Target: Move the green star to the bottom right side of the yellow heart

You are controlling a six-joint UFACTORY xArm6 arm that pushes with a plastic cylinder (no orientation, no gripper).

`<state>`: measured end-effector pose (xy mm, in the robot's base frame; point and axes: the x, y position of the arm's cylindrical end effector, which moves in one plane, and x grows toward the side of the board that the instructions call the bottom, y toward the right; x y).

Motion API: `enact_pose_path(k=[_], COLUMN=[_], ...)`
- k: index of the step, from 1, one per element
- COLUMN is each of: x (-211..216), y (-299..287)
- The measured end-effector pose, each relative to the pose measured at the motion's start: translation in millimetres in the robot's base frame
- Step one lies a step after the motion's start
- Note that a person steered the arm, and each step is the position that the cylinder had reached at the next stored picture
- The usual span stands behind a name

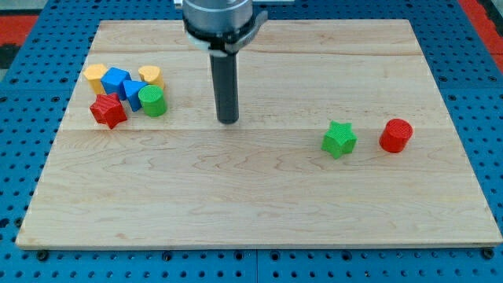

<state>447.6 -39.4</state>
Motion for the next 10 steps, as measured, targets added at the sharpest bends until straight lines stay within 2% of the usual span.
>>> enact_pose_path(k=[1,2,3,4,8,9,10], x=[58.7,93.1,91.6,84.2,79.6,49.1,8.7], y=[25.9,140.1,203.3,224.2,208.8,193.0,152.4])
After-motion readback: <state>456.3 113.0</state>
